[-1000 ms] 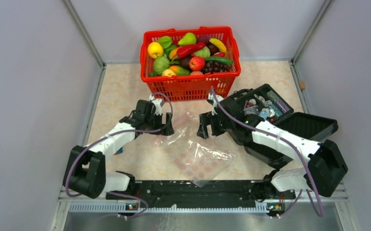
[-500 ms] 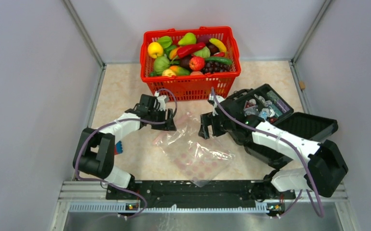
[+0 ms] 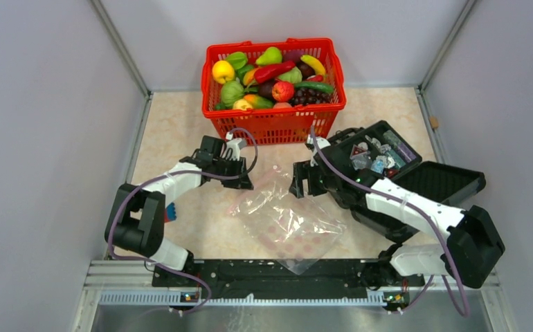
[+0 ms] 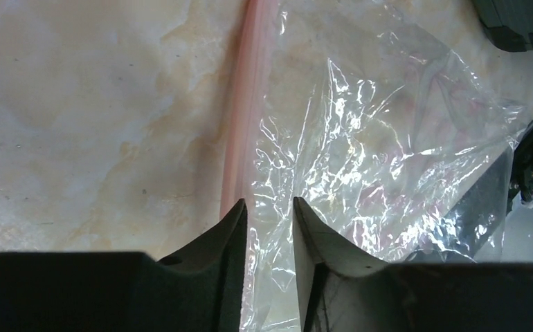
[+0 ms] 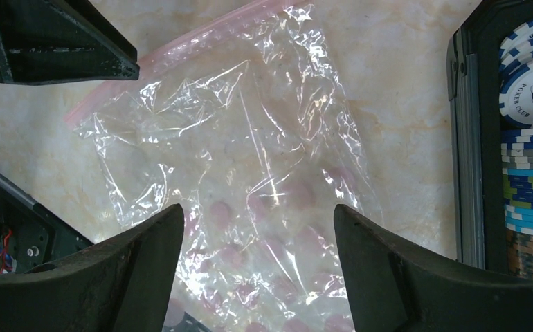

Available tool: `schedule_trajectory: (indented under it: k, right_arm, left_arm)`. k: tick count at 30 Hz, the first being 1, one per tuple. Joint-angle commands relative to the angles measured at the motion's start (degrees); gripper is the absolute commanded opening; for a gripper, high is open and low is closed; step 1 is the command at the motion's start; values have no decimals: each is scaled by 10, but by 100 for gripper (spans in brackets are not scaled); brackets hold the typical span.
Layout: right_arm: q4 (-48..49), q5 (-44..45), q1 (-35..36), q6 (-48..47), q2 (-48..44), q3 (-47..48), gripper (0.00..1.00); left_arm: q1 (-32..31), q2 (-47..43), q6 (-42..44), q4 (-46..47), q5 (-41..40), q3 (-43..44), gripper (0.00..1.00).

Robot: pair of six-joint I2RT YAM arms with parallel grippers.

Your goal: Place the food in the zip-top bag and seal the zipper

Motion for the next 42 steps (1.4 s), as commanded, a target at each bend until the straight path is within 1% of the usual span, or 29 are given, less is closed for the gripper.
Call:
schedule_trajectory:
  k: [1, 3, 4, 6, 7, 8, 11, 13, 16, 20, 24, 27, 30, 33, 37, 42]
  right_arm:
    - [29, 23, 6, 24, -26, -6, 78]
    - [35, 24, 5, 32, -30, -10, 78]
    - [37, 24, 5, 35, -31, -12, 78]
    - [41, 22, 5, 39, -35, -16, 78]
    - [43, 21, 5, 40, -37, -18, 78]
    - [45, 20, 6, 41, -37, -19, 78]
    - [45, 19, 5, 42, -37, -21, 78]
    - [43, 18, 5, 42, -35, -20, 78]
    - [41, 19, 5, 42, -37, -21, 78]
    - [46, 20, 5, 46, -38, -23, 78]
    - [51, 19, 6, 51, -36, -23, 78]
    - [52, 19, 5, 55, -35, -25, 78]
    - [54, 20, 5, 58, -35, -28, 78]
    - [57, 23, 5, 62, -34, -31, 78]
    - [67, 30, 5, 90, -33, -38, 77]
    - [85, 46, 5, 188, -37, -52, 77]
  left_arm:
    - [1, -4, 7, 16, 43, -10, 34]
    - [1, 2, 4, 22, 48, -13, 40]
    - [1, 3, 3, 21, 43, -14, 47]
    - [1, -2, -4, 26, 15, -19, 54]
    - [1, -6, -7, 33, 10, -24, 61]
    - [1, -9, -9, 40, 9, -26, 64]
    - [1, -9, -11, 51, 1, -22, 67]
    - [1, -16, -16, 54, -22, -22, 67]
    - [1, -31, -13, 67, -11, -33, 61]
    - [1, -1, 2, 39, 42, -22, 55]
    - [0, 20, -5, 44, 58, -33, 50]
    - [0, 18, -9, 52, 62, -41, 42]
    - [0, 10, -7, 55, 72, -44, 36]
    - [0, 15, -6, 56, 104, -41, 26]
    - [-5, 15, -17, 73, 133, -46, 0]
    - [-31, -16, -43, 105, 147, -54, 0]
